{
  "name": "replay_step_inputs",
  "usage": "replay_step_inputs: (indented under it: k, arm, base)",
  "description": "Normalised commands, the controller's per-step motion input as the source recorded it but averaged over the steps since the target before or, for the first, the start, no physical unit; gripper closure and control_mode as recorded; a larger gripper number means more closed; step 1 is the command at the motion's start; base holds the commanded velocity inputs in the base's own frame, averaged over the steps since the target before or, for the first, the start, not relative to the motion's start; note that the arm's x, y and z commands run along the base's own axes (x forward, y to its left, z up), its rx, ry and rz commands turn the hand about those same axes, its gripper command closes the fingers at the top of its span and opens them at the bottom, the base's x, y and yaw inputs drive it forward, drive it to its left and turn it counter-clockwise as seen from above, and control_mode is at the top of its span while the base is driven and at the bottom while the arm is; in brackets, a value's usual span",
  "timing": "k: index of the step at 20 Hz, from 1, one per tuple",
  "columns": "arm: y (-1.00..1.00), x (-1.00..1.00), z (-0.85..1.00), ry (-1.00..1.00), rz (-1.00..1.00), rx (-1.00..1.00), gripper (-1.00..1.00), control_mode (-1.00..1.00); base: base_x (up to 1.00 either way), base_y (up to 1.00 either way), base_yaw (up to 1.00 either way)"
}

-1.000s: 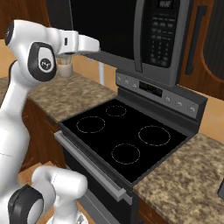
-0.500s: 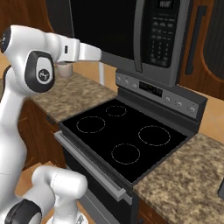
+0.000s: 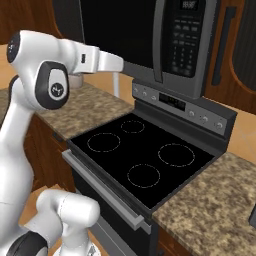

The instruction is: Pick the mushroom from the sink and place it in the bowl. Then pick the bowl and place it in the microwave. Then close the microwave door and press the start button.

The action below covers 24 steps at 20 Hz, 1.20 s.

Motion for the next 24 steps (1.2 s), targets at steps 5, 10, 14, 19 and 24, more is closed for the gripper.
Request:
replay_step_inputs:
  k: [5, 10, 14, 19, 24]
  arm:
    - [-0.04, -0.21, 0.00, -0.05, -0.06, 0.00, -1.00, -1.00]
    - [-0.37, -0.01, 0.00, -0.02, -0.03, 0.00, -1.00, -1.00]
    - [-0.28, 0.10, 0.00, -0.08, 0.00, 0.02, -1.00, -1.00]
    - [-0.02, 0.05, 0.09, -0.15, 0.00, 0.10, -1.00, -1.00]
    - [-0.18, 0.20, 0.00, -0.18, 0.00, 0.05, -1.00, -1.00]
  base:
    - [0.00, 0.00, 0.00]
    - [0.00, 0.00, 0.00]
    - [0.00, 0.00, 0.00]
    - [0.00, 0.00, 0.00]
    - [0.00, 0.00, 0.00]
